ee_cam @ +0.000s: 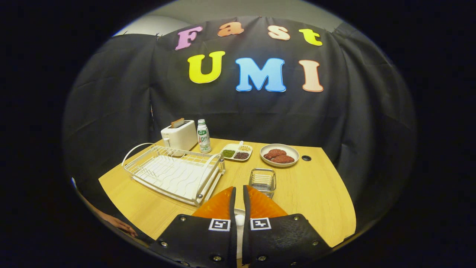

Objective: Take the plate from the dish rack, then take the spoon from the basket and place it into the plate.

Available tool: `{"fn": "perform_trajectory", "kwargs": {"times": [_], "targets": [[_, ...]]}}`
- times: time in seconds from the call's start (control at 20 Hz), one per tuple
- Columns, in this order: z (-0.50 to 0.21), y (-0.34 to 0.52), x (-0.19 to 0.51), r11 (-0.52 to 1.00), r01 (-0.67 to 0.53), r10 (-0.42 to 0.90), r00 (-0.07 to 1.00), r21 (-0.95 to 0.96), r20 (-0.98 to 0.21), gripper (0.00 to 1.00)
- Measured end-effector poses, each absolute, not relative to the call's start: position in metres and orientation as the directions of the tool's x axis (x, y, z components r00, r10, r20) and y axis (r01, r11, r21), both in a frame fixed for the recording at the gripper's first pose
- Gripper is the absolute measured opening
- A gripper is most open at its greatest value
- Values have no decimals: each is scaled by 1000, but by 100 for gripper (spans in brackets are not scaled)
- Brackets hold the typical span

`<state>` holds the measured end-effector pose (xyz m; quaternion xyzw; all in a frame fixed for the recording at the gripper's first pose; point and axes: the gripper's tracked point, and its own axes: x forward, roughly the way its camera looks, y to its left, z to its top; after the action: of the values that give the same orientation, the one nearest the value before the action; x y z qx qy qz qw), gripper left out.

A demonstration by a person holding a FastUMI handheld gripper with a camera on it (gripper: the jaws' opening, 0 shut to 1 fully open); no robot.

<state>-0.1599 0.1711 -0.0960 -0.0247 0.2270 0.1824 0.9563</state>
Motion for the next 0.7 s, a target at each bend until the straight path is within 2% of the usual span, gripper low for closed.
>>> {"fn": "perform_trajectory", "kwargs": {"times": [0.7], "targets": [[-133, 209, -151, 889, -457, 404, 749, 32, -525, 5]]}}
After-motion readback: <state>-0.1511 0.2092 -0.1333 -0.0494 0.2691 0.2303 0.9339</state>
